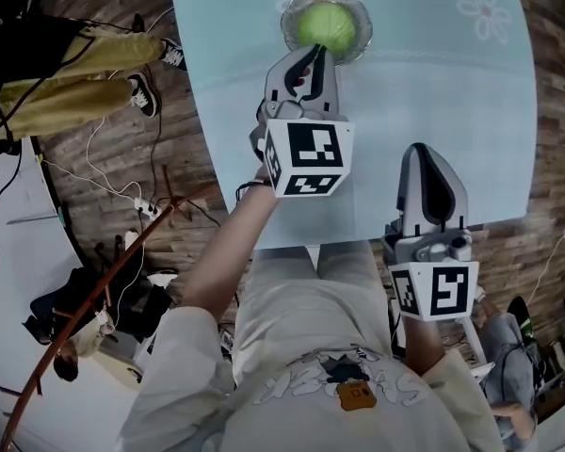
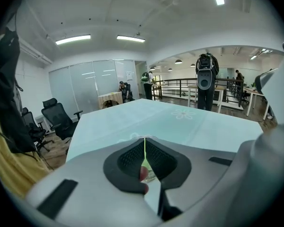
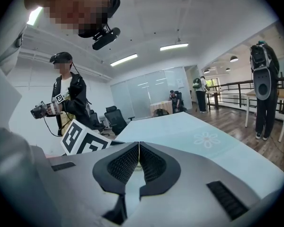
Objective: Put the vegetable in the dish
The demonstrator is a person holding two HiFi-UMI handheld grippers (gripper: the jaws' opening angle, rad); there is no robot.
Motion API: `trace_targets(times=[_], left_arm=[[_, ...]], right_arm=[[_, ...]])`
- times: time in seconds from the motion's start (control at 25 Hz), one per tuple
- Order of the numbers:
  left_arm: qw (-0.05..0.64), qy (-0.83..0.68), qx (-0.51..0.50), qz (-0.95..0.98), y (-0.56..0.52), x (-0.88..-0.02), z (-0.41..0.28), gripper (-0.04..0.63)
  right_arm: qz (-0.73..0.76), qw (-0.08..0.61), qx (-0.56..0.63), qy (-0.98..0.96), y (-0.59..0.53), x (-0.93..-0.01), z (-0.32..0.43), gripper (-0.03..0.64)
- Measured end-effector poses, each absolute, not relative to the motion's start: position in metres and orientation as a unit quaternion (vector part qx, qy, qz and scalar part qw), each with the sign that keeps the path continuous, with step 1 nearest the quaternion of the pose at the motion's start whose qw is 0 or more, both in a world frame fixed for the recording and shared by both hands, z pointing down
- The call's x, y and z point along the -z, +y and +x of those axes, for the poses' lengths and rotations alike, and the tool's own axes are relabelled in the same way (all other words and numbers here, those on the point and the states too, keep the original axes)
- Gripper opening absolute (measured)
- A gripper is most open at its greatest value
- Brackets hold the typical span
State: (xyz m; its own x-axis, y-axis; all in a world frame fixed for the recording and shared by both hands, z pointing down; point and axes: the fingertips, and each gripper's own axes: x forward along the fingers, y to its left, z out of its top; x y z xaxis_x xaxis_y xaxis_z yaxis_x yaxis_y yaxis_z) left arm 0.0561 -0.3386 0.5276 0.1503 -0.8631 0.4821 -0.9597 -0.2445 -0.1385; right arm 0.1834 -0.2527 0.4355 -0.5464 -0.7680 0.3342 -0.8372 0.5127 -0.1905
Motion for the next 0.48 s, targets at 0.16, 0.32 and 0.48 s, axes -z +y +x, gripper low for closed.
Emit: trace_targets(times=[0.16, 0.32, 0.48], left_arm=[[0.111, -0.609, -0.231, 0.751, -0.316, -0.509, 0.047, 0.008], [0.121, -0.607, -0.218, 0.754, -0.282, -0.486, 0.041, 0.008], [0.121, -0.606, -0.206, 0.759, -0.259, -0.464, 0.034, 0.008]], right_arm=[[0.467, 0.105, -0.166, -0.862, -0.244, -0.424, 0.176, 0.023], [0.469, 0.107, -0.152, -0.863, -0.225, -0.409, 0.166, 0.023], [0.475, 0.105, -0.143, -0.862, -0.216, -0.394, 0.156, 0.023]])
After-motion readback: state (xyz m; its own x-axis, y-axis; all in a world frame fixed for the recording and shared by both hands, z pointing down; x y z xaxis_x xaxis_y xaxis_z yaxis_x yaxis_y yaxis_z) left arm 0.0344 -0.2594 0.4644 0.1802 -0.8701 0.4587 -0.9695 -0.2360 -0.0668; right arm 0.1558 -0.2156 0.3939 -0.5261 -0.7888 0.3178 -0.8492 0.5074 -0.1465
